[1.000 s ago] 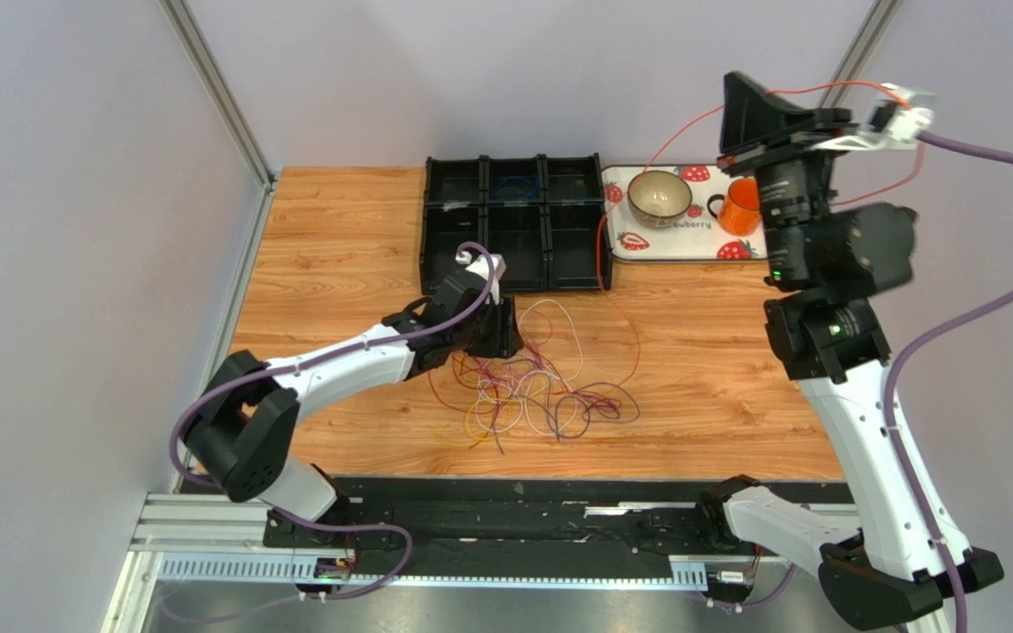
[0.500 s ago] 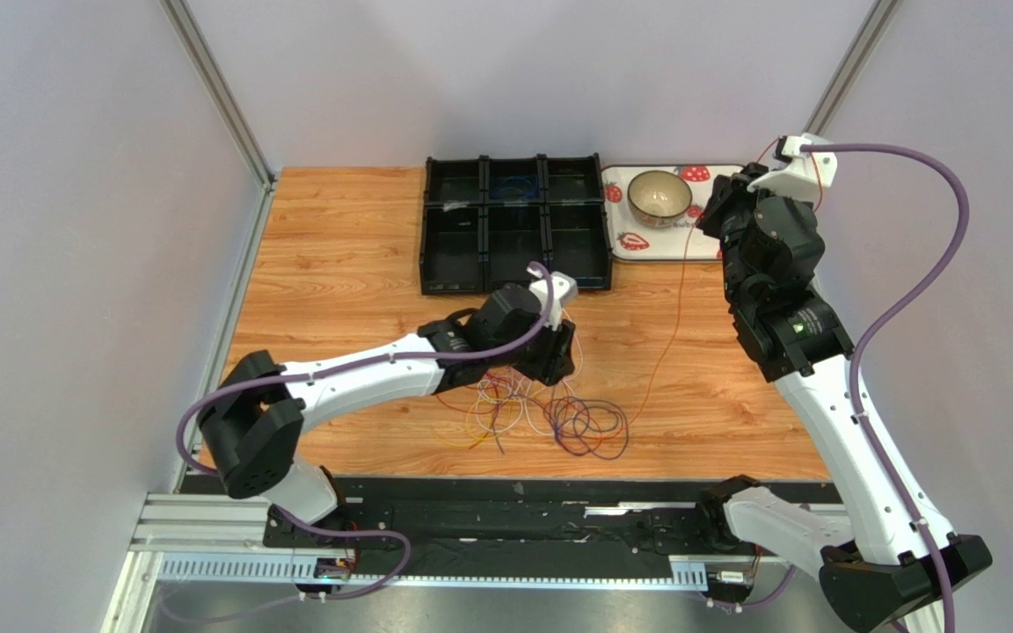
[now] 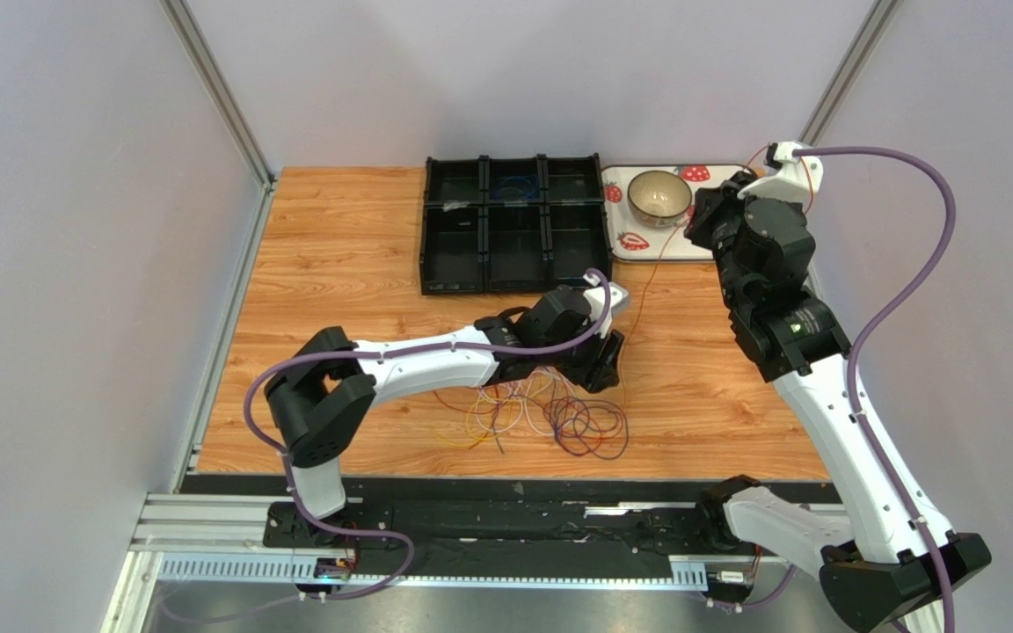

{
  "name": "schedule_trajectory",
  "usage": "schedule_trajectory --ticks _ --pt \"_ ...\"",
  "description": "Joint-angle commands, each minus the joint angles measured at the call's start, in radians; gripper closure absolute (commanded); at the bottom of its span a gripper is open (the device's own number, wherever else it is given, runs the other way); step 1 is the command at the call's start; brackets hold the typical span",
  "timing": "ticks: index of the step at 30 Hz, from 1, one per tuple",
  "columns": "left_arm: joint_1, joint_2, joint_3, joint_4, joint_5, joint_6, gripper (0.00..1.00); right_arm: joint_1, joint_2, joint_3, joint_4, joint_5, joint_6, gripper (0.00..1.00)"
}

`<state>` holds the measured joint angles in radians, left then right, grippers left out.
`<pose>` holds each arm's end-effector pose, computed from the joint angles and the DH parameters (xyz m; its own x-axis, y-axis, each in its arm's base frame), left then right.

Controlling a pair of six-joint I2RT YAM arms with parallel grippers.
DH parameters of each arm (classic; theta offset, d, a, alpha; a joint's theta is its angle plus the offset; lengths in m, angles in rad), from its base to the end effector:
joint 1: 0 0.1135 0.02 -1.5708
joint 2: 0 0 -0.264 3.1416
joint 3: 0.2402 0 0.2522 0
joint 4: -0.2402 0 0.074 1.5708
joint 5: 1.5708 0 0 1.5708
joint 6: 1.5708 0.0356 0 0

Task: Untangle the cables
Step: Untie the cable.

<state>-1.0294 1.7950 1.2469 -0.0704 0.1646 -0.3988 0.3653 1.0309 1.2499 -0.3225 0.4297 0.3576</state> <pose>0.2052 -0.3526 0.2312 -0.6303 0.3049 -0.7139 0.7264 0.5560 -0.4039 0.2072 0.0634 0.4407 -0.0686 0.3145 -0.9468 0.0921 0.9470 0.3078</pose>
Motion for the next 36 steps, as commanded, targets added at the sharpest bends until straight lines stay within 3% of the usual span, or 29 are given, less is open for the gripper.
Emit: schedule_trajectory --ticks 1,4,10,15,26,36 --pt "-0.004 0.062 0.063 0.017 -0.034 -0.046 0.42 0.0 -0.012 -0.017 -0.019 -0.068 0.056 1.0" --pt "-0.004 0.115 0.118 -0.029 -0.118 -0.078 0.42 -0.002 -0.017 -0.017 -0.032 -0.083 0.069 1.0" --pt "-0.006 0.197 0.183 -0.015 -0.079 -0.106 0.41 -0.002 -0.031 -0.029 -0.047 -0.137 0.109 1.0" --pt "-0.006 0.254 0.221 -0.051 -0.154 -0.138 0.42 0.0 -0.038 -0.03 -0.059 -0.158 0.121 1.0" --pt "-0.011 0.199 0.16 -0.066 -0.24 -0.15 0.43 0.0 -0.045 -0.037 -0.073 -0.2 0.136 1.0" --pt "-0.015 0.274 0.21 -0.023 -0.231 -0.155 0.47 0.0 -0.049 -0.04 -0.073 -0.226 0.149 1.0"
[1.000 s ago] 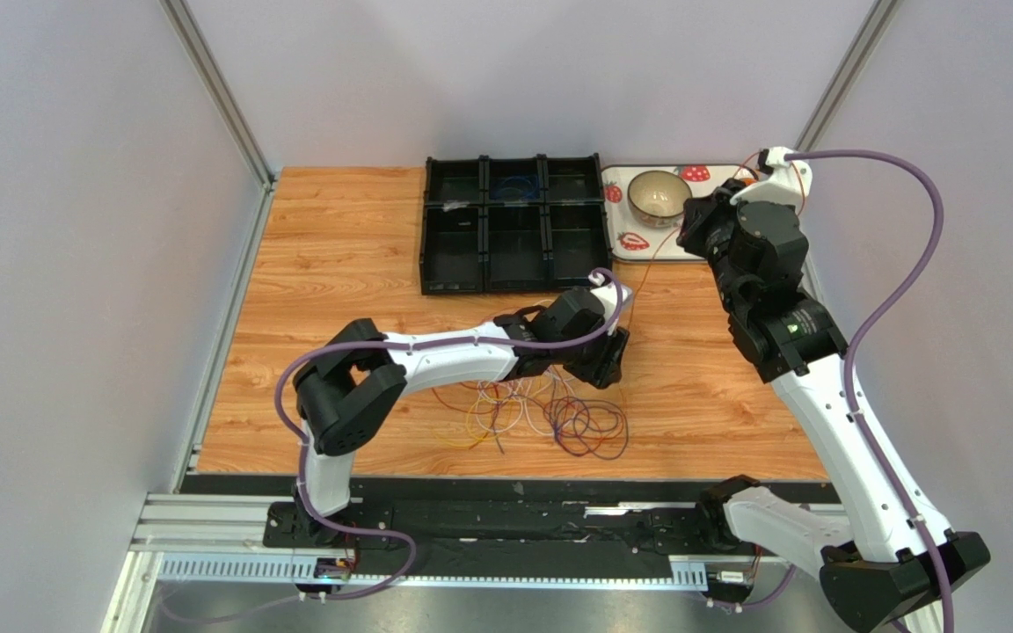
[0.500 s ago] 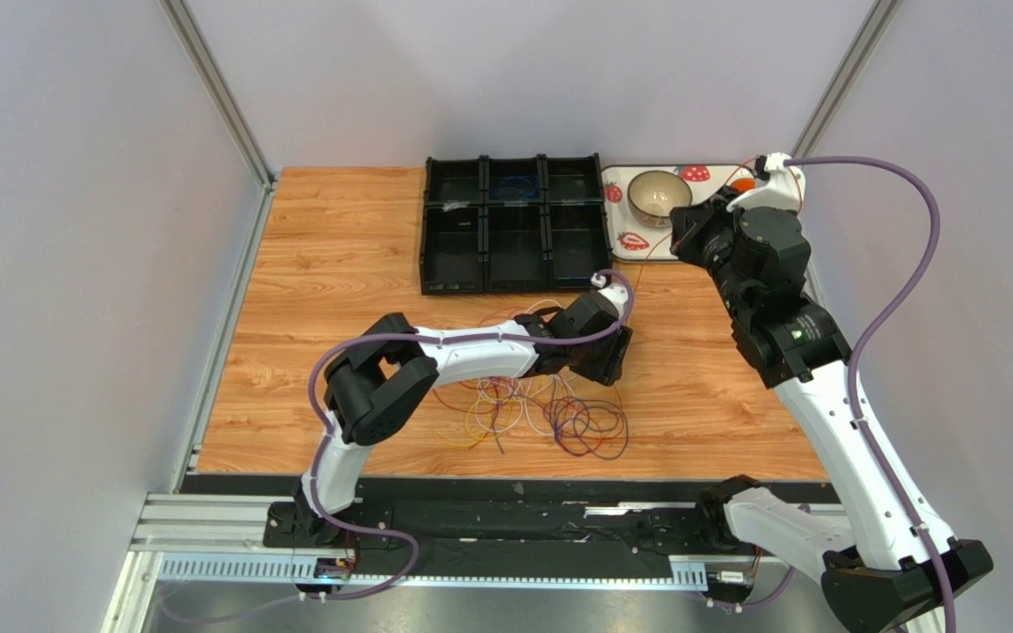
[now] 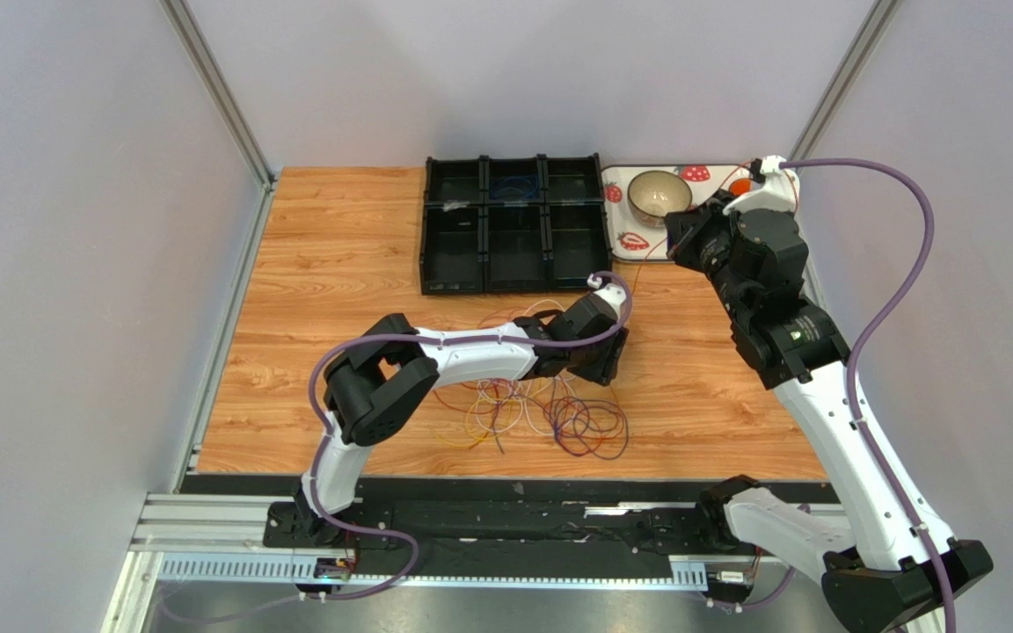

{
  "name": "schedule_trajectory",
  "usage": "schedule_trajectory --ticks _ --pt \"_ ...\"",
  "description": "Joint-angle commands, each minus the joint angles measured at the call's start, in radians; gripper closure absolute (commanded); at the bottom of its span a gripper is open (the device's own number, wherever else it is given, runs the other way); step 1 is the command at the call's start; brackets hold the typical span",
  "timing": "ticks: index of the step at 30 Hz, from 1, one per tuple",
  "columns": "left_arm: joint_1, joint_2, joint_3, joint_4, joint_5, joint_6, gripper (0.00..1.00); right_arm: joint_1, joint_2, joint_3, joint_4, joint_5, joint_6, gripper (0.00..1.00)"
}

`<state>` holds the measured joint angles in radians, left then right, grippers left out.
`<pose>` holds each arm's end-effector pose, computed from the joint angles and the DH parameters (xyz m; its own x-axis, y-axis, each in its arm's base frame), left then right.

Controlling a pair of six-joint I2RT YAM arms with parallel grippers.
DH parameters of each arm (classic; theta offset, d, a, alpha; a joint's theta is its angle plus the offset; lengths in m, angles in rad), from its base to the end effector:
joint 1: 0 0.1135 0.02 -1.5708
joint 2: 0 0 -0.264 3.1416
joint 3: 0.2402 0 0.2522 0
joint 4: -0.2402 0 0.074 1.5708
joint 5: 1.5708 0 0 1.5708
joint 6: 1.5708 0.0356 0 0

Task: Untangle the cables
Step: Untie the cable.

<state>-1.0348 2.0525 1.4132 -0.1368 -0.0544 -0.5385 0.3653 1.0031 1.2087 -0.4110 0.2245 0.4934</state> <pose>0.2329 -0.3884 0.1727 -0.7372 0.2384 -0.6322 0.5365 0.7753 -0.3333 0.2009 0.0683 0.4227 -0.2363 0.4040 -0.8837 -0.0372 0.9050 0.4237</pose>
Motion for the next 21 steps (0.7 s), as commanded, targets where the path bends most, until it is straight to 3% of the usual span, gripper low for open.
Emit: schedule_trajectory --ticks 1,5,13,16,20,21 --pt "-0.01 0.021 0.047 0.045 -0.016 -0.015 0.49 -0.002 -0.023 0.002 0.015 -0.024 0.014 1.0" --pt "-0.01 0.038 0.05 0.075 -0.027 -0.023 0.56 -0.002 -0.024 -0.003 0.015 -0.031 0.02 1.0" --pt "-0.013 0.084 0.085 0.086 -0.035 -0.023 0.56 0.0 -0.026 0.006 0.011 -0.037 0.017 1.0" --pt "-0.016 0.09 0.086 0.095 -0.053 -0.026 0.68 0.0 -0.026 0.006 0.009 -0.04 0.014 1.0" --pt "-0.018 0.089 0.084 0.092 -0.065 -0.029 0.97 0.0 -0.024 0.006 0.008 -0.04 0.011 1.0" --pt "-0.018 0.089 0.087 0.089 -0.074 -0.029 1.0 0.0 -0.024 0.006 0.008 -0.039 0.01 1.0"
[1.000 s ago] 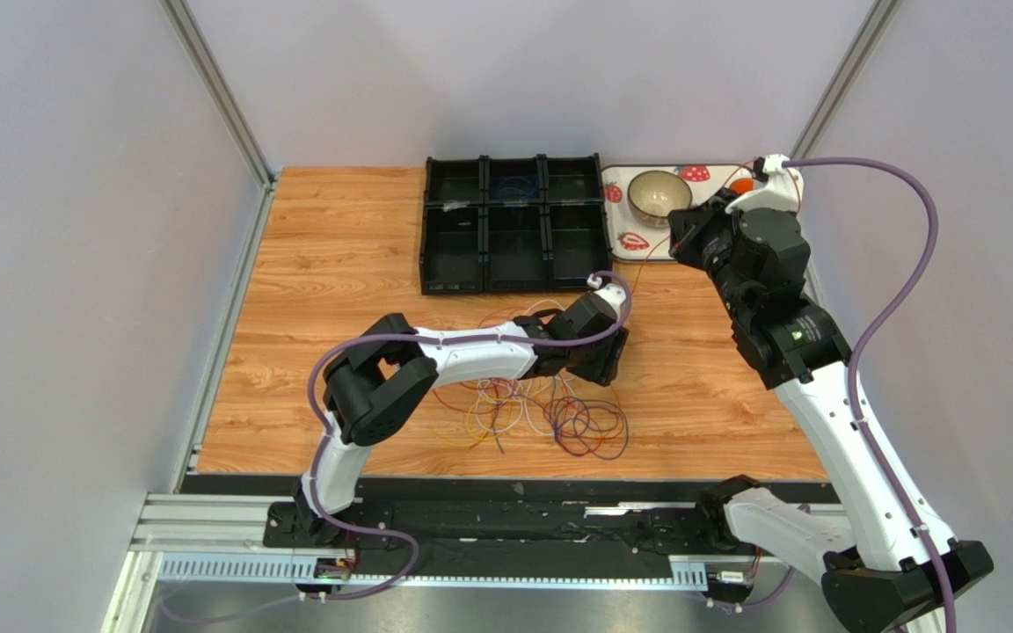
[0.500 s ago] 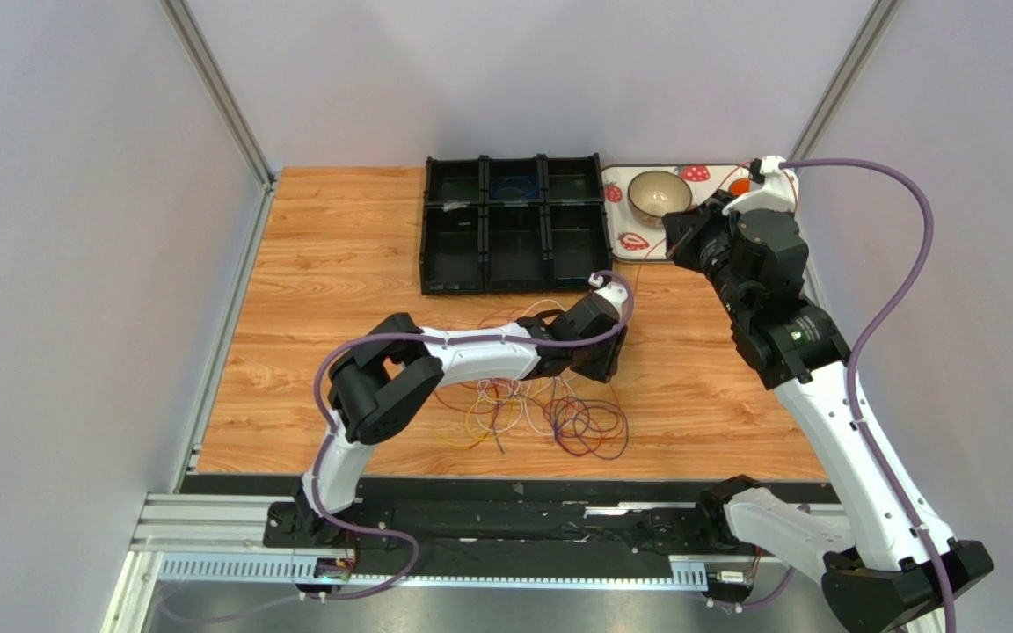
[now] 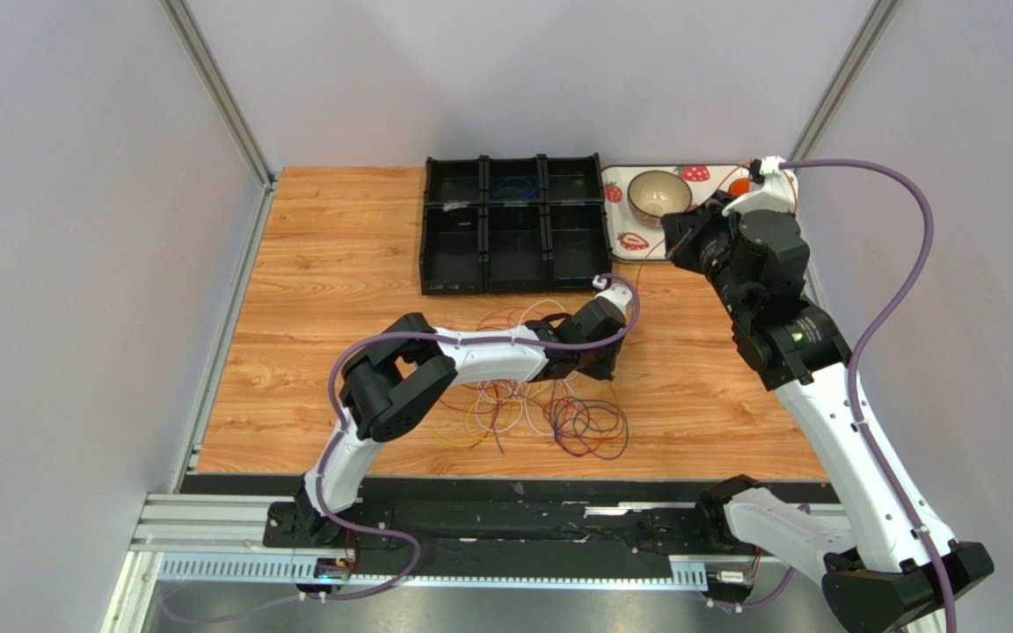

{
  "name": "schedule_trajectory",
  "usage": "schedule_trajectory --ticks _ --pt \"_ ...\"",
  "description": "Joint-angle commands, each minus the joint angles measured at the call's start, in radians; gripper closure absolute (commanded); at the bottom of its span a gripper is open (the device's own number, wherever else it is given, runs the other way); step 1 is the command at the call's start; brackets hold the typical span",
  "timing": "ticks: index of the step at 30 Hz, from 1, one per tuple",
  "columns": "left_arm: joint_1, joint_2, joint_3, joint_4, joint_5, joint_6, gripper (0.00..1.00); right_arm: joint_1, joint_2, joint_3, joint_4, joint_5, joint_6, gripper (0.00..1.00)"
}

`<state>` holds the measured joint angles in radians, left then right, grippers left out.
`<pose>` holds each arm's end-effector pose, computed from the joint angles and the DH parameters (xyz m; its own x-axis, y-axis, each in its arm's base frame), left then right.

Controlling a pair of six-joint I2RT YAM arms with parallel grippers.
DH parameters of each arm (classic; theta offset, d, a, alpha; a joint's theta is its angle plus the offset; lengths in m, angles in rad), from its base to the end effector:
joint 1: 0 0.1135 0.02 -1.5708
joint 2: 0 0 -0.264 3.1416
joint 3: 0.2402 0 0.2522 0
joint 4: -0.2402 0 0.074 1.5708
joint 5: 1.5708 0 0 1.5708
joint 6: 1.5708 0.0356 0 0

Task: Untangle the cables
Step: Untie the cable.

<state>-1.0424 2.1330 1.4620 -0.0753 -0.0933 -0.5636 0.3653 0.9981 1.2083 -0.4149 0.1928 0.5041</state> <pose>0.2399 -0.4044 0.1572 -0.7303 0.1959 -0.6544 0.5149 0.7875 -0.3388 0.1992 0.0689 0.4230 -0.2510 0.4116 -0.8761 -0.0619 0.8964 0.4388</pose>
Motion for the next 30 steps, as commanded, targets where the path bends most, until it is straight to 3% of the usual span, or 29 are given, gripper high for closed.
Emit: schedule_trajectory --ticks 1,6,11,21,30 --pt "-0.008 0.005 0.038 0.025 -0.039 -0.004 1.0 -0.002 -0.019 0.008 0.011 -0.007 -0.002 1.0" --pt "-0.01 -0.018 0.05 0.011 -0.031 0.008 1.0 -0.002 -0.021 0.019 0.007 -0.018 -0.001 1.0" --pt "-0.005 -0.177 0.098 -0.119 -0.097 0.071 1.0 -0.002 -0.032 0.019 -0.004 -0.009 0.002 1.0" --pt "0.013 -0.416 0.401 -0.368 -0.171 0.269 1.0 0.0 -0.027 0.028 -0.005 -0.007 0.04 1.0" --pt "0.031 -0.453 0.65 -0.449 -0.174 0.346 1.0 0.0 0.022 0.014 0.008 -0.138 0.126 1.0"
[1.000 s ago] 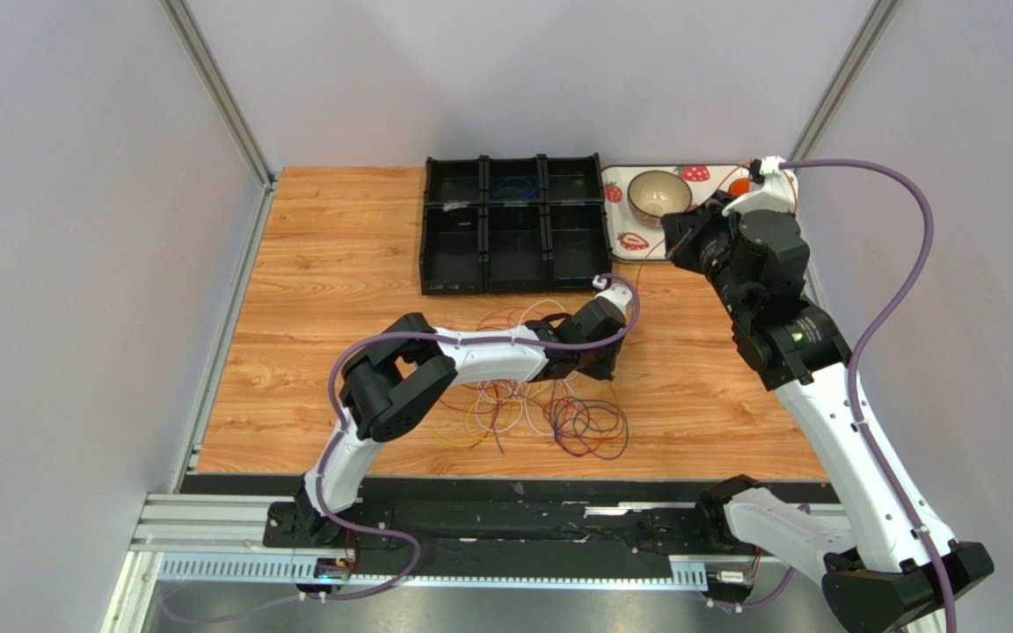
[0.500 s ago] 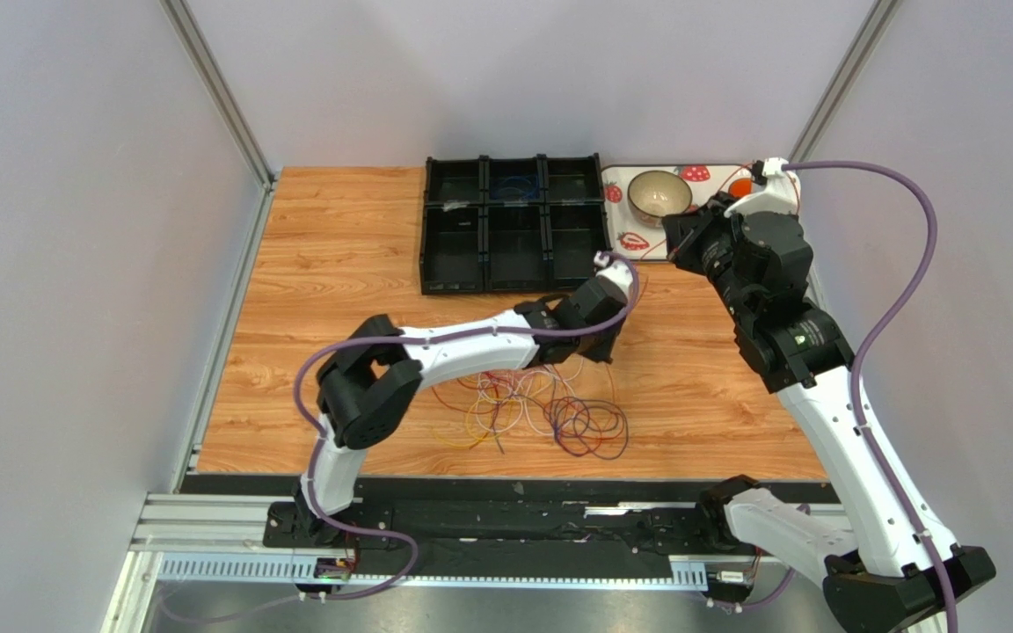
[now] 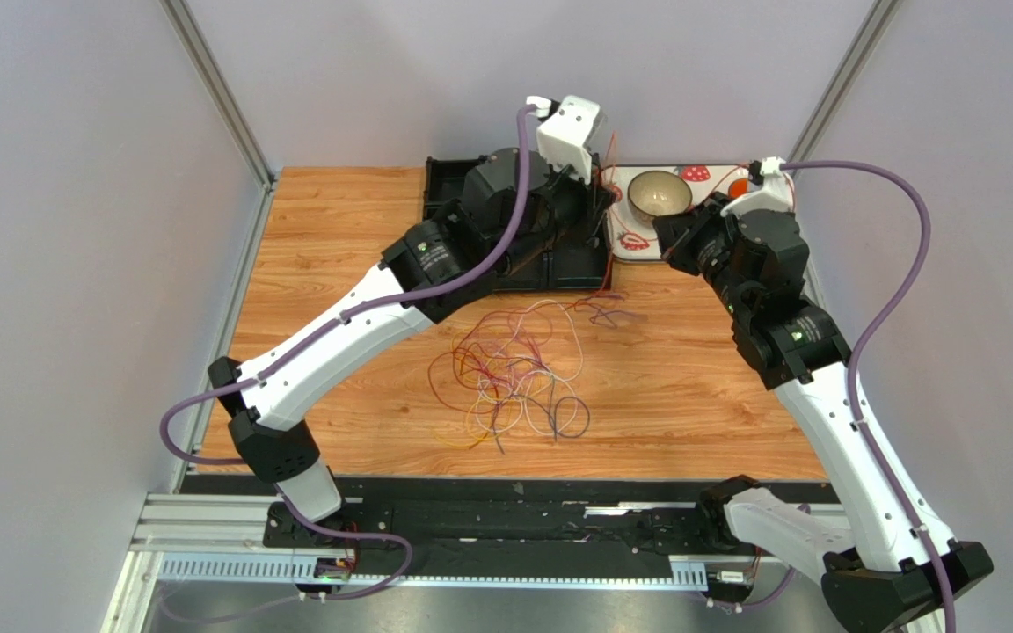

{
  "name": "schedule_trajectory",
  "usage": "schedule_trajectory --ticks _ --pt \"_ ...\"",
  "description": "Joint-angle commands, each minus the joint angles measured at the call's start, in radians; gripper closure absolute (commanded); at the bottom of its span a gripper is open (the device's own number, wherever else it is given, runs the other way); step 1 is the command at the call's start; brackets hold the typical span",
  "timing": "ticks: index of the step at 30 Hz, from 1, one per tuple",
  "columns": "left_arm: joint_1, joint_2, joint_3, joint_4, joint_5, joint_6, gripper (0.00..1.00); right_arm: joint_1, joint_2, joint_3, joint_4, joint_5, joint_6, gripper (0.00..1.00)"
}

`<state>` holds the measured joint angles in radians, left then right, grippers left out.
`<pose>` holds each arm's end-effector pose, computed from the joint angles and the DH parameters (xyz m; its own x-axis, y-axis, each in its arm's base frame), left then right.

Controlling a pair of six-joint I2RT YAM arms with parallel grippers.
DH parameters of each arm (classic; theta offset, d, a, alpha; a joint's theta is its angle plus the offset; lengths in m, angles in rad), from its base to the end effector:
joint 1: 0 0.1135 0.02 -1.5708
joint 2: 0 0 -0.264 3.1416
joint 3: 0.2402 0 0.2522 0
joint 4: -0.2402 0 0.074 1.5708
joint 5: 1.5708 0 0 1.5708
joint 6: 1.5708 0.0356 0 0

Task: Untangle the cables
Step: Untie the cable.

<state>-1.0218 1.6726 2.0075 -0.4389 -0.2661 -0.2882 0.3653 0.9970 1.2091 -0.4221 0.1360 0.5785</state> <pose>0.1991 -0.3075 0.5021 -0.2471 -0.1216 -0.9613 0.6428 0.7218 -0.2565 0.1982 0.0707 0.4227 -0.2888 0.4695 -0.8343 -0.0862 0.8552 0.5111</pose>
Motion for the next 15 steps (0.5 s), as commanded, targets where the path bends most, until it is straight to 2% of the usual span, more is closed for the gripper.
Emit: schedule_trajectory --ticks 1,5,10,11,13,15 --pt "0.011 0.006 0.137 -0.093 0.007 0.083 1.0 -0.002 0.025 0.015 0.016 -0.091 0.058 1.0" --pt "0.02 0.006 0.302 -0.123 0.037 0.104 1.0 0.001 0.034 0.004 0.028 -0.121 0.093 1.0" --pt "0.034 -0.059 0.235 -0.061 0.08 0.058 1.0 0.007 0.054 -0.052 0.08 -0.235 0.159 1.0" --pt "0.034 -0.104 0.143 -0.023 0.108 0.057 1.0 0.009 0.069 -0.081 0.088 -0.245 0.171 1.0" --pt "0.035 -0.137 0.059 0.072 0.087 0.072 1.0 0.026 0.087 -0.108 0.118 -0.277 0.193 1.0" --pt "0.037 -0.126 0.068 0.017 0.019 0.078 1.0 0.032 0.115 -0.117 0.112 -0.292 0.201 1.0"
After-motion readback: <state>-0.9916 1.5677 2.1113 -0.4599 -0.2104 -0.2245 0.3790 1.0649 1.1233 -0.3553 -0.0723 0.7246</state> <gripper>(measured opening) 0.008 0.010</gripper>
